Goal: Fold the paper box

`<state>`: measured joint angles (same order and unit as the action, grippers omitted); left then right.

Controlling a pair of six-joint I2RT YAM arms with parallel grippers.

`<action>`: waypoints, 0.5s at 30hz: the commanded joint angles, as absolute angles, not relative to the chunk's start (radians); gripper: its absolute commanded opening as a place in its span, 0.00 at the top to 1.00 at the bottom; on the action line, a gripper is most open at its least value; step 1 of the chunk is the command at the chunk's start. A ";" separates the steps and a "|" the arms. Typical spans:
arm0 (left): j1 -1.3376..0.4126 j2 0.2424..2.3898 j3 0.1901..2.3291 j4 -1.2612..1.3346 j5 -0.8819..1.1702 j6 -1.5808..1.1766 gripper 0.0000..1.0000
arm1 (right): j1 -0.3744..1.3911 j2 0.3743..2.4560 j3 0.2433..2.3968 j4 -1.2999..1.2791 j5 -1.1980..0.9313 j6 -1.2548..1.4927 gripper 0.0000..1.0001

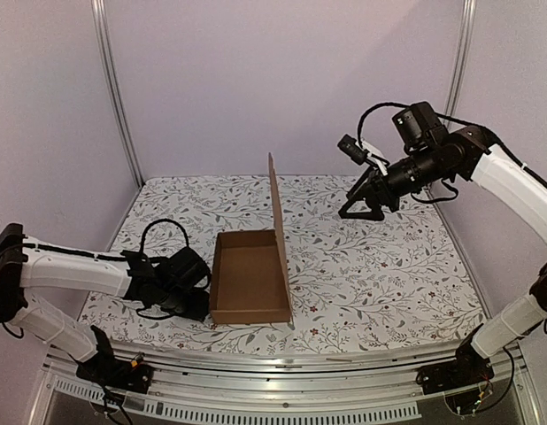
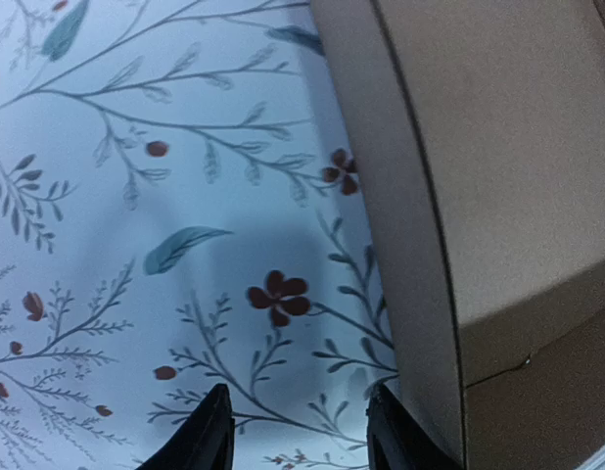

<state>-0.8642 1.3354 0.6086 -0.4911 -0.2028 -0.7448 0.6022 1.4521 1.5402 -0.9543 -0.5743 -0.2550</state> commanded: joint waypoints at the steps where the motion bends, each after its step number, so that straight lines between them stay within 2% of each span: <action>1: -1.044 1.427 0.705 -0.308 -0.231 -0.721 0.53 | 0.605 1.518 1.698 -1.127 -0.559 -0.222 0.23; 6: -1.232 1.654 0.908 -0.218 -0.235 -0.638 0.51 | 0.604 1.598 1.862 -1.255 -0.530 -0.250 0.22; 10: -1.311 1.874 1.112 -0.250 -0.193 -0.562 0.49 | 0.603 1.599 1.952 -1.297 -0.477 -0.289 0.21; 15: -1.344 1.857 1.138 -0.272 -0.209 -0.513 0.49 | 0.603 1.591 1.968 -1.294 -0.312 -0.374 0.21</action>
